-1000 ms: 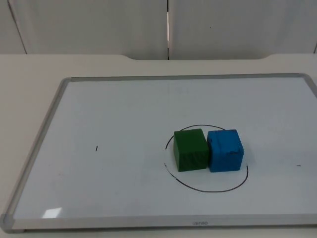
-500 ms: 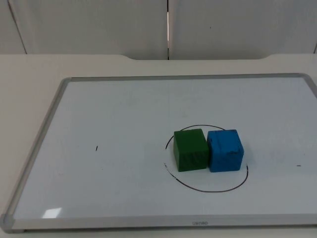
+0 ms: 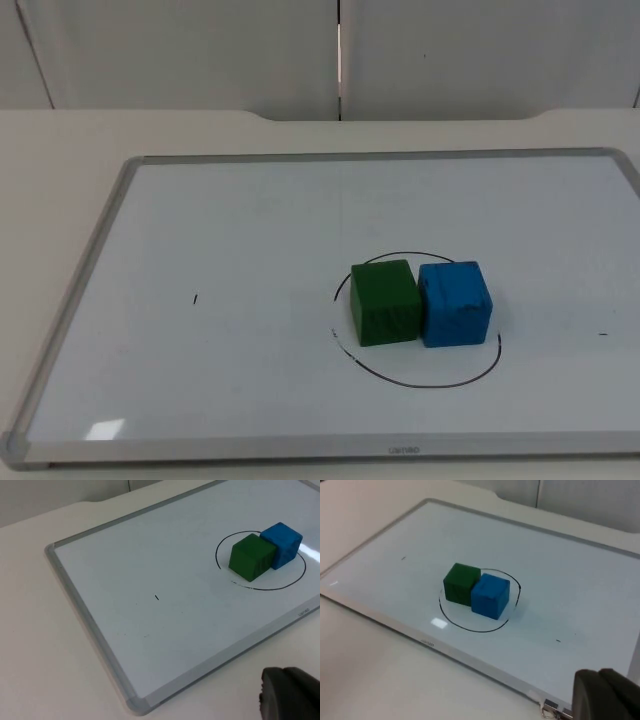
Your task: Push the two cubes into the marked area.
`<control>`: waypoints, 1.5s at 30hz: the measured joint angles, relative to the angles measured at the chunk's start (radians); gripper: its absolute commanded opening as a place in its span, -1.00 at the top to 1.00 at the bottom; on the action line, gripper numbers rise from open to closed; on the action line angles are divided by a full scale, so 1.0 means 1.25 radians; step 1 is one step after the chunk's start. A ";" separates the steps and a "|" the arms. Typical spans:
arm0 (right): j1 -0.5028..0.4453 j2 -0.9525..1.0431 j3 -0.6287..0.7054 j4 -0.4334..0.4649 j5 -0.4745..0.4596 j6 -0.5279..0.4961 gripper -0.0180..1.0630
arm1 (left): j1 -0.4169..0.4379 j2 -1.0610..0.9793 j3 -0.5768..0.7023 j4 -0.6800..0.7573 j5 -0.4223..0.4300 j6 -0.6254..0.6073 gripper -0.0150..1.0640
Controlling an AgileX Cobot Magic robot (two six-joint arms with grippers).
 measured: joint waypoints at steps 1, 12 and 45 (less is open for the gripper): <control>0.000 0.000 0.000 -0.001 0.002 0.000 0.97 | 0.000 0.000 0.000 0.000 0.000 0.000 0.98; 0.000 0.000 0.013 -0.046 0.018 0.057 0.97 | 0.000 0.000 0.000 0.000 0.000 0.000 0.98; 0.000 0.000 0.013 -0.049 0.018 0.069 0.97 | 0.000 0.000 0.000 0.001 0.000 -0.006 -0.98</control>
